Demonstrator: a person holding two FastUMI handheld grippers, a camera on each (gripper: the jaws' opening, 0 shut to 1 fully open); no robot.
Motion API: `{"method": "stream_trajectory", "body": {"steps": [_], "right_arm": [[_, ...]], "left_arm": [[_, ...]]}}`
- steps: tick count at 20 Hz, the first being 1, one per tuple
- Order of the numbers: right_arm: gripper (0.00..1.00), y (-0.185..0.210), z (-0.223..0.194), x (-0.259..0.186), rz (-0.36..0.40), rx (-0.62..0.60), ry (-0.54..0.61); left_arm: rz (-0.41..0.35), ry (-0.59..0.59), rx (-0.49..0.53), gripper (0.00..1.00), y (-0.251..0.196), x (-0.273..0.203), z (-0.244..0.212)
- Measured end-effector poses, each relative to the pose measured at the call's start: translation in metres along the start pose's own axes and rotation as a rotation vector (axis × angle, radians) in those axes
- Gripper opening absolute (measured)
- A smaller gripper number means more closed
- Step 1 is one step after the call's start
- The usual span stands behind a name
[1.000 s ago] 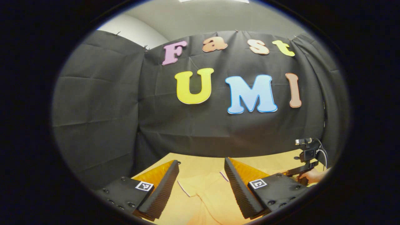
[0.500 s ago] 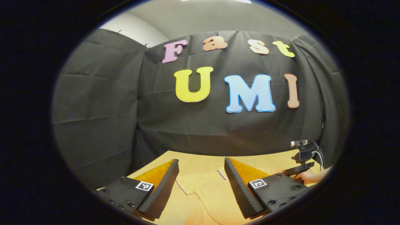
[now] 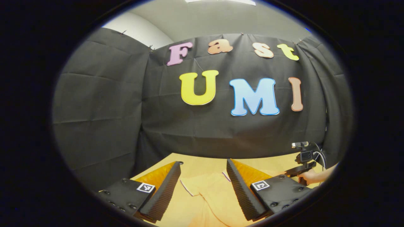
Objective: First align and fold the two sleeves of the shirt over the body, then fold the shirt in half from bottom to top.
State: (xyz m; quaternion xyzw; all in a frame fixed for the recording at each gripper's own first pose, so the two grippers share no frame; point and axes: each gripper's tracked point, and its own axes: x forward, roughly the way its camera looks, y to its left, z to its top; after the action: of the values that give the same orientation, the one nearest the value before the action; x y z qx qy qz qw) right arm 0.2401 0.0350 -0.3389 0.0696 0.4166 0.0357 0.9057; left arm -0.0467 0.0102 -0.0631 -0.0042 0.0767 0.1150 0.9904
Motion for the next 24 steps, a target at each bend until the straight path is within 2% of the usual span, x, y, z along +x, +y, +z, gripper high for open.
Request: {"method": "stream_trajectory", "body": {"steps": [1,2,7,15,16,24], "right_arm": [[0.01,0.003,0.004,-0.005,-0.014,-0.026,-0.026],[0.01,0.009,0.012,-0.011,-0.01,-0.059,-0.059],[0.01,0.056,0.03,-0.041,0.058,-0.201,-0.142],[0.02,0.112,-0.002,-0.04,0.149,-0.376,-0.108],[0.02,0.118,-0.004,-0.039,0.158,-0.388,-0.103],[0.07,0.137,-0.016,-0.039,0.193,-0.416,-0.084]], "left_arm": [[0.005,-0.003,-0.001,0.95,0.004,-0.002,0.001],[0.011,-0.005,-0.004,0.98,0.007,-0.004,0.001],[0.03,0.002,-0.039,0.95,0.024,-0.01,-0.008],[0.083,0.017,-0.059,0.98,0.052,-0.018,-0.019],[0.089,0.019,-0.058,0.95,0.055,-0.019,-0.02],[0.111,0.029,-0.056,0.98,0.075,-0.014,-0.028]]}}
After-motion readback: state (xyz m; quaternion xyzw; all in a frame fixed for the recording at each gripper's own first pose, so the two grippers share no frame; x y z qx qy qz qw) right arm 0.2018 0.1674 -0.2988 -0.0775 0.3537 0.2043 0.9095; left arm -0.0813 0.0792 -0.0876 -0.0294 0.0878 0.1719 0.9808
